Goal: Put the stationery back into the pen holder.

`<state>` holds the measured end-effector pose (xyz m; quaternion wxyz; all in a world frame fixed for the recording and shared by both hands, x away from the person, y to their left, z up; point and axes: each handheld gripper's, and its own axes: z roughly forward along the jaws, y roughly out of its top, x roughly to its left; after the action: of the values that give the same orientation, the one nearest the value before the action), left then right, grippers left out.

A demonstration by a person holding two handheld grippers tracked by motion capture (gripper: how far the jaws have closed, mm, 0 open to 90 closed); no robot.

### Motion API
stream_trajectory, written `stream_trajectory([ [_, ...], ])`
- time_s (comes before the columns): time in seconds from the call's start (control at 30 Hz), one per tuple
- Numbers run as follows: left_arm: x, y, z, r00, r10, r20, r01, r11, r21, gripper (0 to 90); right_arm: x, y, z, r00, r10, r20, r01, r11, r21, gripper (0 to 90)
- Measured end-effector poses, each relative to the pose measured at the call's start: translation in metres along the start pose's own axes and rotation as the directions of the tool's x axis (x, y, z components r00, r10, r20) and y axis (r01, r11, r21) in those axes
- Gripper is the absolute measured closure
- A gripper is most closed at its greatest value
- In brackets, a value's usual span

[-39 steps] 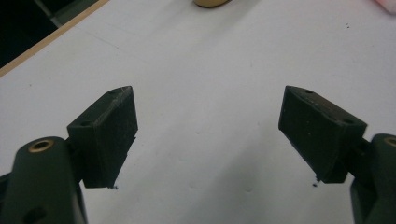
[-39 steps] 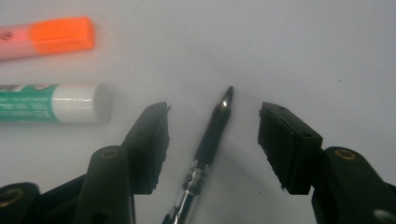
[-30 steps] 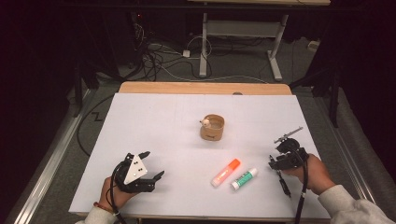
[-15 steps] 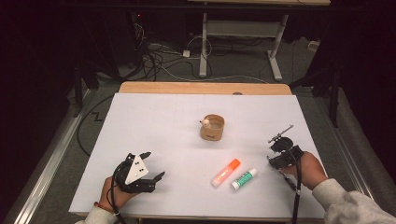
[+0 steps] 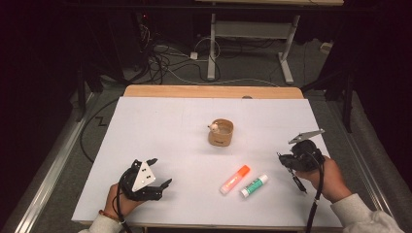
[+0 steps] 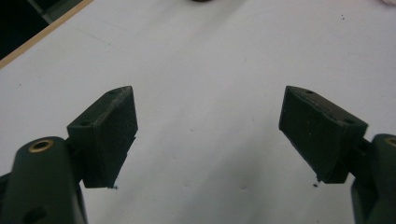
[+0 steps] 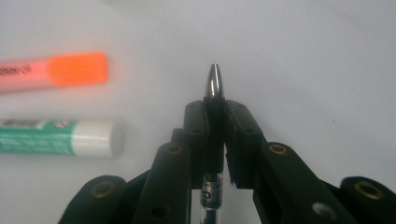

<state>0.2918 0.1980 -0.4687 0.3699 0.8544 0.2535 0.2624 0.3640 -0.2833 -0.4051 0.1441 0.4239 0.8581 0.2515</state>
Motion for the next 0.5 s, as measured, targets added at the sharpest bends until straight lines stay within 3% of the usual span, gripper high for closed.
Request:
stream_trajectory([
  [0.03, 0.000, 0.000, 0.000, 1.0000, -0.002, 0.000, 0.002, 1.0000, -0.001, 18.8, 0.002, 0.001, -0.006, 0.9999, -0.015, 0.002, 0.015, 0.9980, -0.062, 80.7],
  [0.07, 0.000, 0.000, 0.000, 1.0000, -0.003, 0.000, 0.003, 1.0000, -0.001, 18.8, 0.002, 0.001, -0.006, 0.9999, -0.015, 0.002, 0.015, 0.9980, -0.062, 80.7],
  [0.1, 0.000, 0.000, 0.000, 1.0000, -0.002, 0.000, 0.002, 1.0000, 0.000, 18.8, 0.003, 0.001, -0.013, 0.9997, -0.022, 0.007, 0.022, 0.9924, -0.121, 80.6],
  [0.13, 0.000, 0.000, 0.000, 1.0000, -0.006, -0.001, 0.006, 1.0000, -0.001, 18.8, 0.003, 0.001, -0.013, 0.9997, -0.022, 0.007, 0.022, 0.9924, -0.121, 80.6],
  [0.23, 0.000, -0.001, 0.001, 1.0000, -0.008, -0.003, 0.008, 1.0000, 0.003, 18.7, 0.004, 0.000, -0.022, 0.9996, -0.027, -0.009, 0.024, 0.9787, -0.204, 80.6],
  [0.27, 0.000, -0.001, 0.001, 1.0000, -0.008, -0.002, 0.008, 1.0000, 0.003, 18.8, 0.006, 0.001, -0.028, 0.9992, -0.039, -0.003, 0.037, 0.9675, -0.250, 80.7],
  [0.3, 0.000, -0.001, 0.001, 1.0000, -0.007, -0.002, 0.007, 1.0000, 0.005, 18.8, 0.006, 0.001, -0.028, 0.9992, -0.039, -0.003, 0.037, 0.9675, -0.250, 80.7],
  [0.33, 0.000, -0.001, 0.001, 1.0000, -0.008, -0.003, 0.008, 0.9999, 0.007, 18.8, 0.007, 0.003, -0.034, 0.9991, -0.043, 0.005, 0.042, 0.9523, -0.302, 80.6],
  [0.37, 0.000, -0.001, 0.002, 1.0000, -0.008, -0.002, 0.008, 0.9999, 0.007, 18.8, 0.007, 0.003, -0.034, 0.9991, -0.043, 0.005, 0.042, 0.9523, -0.302, 80.6],
  [0.4, 0.000, -0.001, 0.002, 1.0000, -0.007, -0.001, 0.007, 0.9999, 0.008, 18.8, 0.009, 0.006, -0.040, 0.9986, -0.052, 0.009, 0.052, 0.9324, -0.358, 80.7],
  [0.43, 0.000, -0.001, 0.002, 1.0000, -0.008, -0.002, 0.008, 0.9999, 0.007, 18.8, 0.009, 0.006, -0.040, 0.9986, -0.052, 0.009, 0.052, 0.9324, -0.358, 80.7],
  [0.47, 0.000, -0.001, 0.002, 1.0000, -0.008, -0.002, 0.008, 0.9999, 0.006, 18.8, 0.010, 0.009, -0.045, 0.9982, -0.059, 0.014, 0.059, 0.9159, -0.397, 80.6],
  [0.5, 0.000, -0.001, 0.002, 1.0000, -0.008, -0.002, 0.008, 1.0000, 0.005, 18.8, 0.010, 0.009, -0.045, 0.9982, -0.059, 0.014, 0.059, 0.9159, -0.397, 80.6],
])
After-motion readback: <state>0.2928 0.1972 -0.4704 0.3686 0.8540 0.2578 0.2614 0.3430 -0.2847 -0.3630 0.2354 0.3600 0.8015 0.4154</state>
